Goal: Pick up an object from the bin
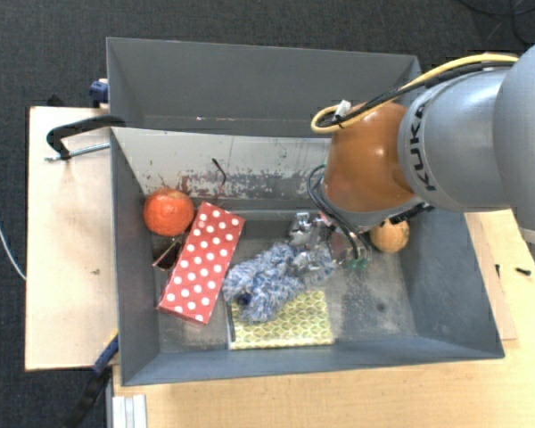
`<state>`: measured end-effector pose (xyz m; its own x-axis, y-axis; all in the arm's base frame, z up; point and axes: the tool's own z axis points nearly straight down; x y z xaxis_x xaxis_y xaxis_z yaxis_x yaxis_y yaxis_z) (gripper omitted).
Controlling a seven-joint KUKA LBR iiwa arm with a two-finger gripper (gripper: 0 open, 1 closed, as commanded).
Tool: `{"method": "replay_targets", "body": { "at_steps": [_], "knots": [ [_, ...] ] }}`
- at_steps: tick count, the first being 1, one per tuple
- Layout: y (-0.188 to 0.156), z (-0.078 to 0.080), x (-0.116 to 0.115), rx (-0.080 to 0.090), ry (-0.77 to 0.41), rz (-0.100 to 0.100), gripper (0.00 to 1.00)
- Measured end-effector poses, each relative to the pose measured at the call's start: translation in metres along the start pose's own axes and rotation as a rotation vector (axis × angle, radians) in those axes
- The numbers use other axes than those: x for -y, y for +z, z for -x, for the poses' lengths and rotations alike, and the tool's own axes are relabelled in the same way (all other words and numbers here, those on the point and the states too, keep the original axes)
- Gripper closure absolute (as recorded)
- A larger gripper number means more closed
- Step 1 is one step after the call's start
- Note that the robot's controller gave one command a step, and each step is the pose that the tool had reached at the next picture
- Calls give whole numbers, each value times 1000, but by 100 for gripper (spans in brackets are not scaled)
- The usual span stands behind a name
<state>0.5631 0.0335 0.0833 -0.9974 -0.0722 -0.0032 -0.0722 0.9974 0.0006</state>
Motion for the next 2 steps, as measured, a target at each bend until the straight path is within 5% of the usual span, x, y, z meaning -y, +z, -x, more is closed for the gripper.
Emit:
{"method": "replay_targets", "body": {
  "at_steps": [2],
  "knots": [
    [-22, -3, 0, -8, 0, 0, 100]
  ]
}}
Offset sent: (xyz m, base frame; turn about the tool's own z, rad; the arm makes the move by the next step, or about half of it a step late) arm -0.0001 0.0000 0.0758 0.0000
